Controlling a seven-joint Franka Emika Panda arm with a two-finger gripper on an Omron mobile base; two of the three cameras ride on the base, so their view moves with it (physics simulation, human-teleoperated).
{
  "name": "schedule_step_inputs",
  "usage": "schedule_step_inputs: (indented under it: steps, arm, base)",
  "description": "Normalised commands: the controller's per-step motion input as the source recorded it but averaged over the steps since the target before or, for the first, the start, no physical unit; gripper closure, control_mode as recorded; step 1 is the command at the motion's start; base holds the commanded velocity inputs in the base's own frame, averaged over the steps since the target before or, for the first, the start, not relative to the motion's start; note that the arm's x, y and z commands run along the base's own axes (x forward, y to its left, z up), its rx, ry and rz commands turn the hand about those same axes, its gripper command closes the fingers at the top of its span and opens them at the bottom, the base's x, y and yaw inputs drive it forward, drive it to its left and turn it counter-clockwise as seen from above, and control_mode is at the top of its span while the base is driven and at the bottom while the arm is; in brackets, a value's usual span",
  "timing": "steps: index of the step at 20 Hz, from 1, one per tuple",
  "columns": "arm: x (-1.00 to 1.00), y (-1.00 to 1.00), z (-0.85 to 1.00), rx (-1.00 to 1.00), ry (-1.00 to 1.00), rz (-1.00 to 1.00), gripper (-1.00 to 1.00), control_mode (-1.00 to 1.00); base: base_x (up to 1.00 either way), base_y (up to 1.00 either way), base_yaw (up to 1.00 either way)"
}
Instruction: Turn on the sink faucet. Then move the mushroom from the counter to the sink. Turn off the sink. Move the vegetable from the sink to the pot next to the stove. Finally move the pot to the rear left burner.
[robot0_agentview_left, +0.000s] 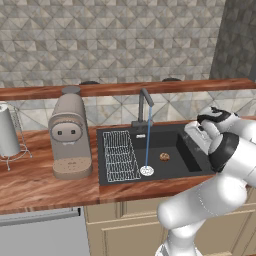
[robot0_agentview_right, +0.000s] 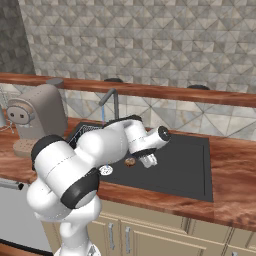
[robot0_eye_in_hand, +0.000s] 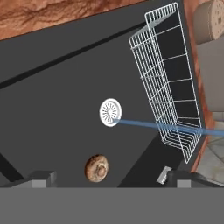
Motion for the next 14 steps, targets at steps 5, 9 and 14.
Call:
schedule_step_inputs:
  steps: [5,9,14]
  arm:
    - [0.10,-0.01,0.05,0.27,0.04,-0.03,-1.00,-1.00]
    - [0.33,0.02,0.19,0.28,0.05,-0.12,-1.00,-1.00]
    - [0.45,0.05,0.16,0.24,0.06,-0.16,-1.00,-1.00]
  base:
    - [0.00,0.00,0.00]
    - [0.00,0.00,0.00]
    - [0.00,0.00,0.00]
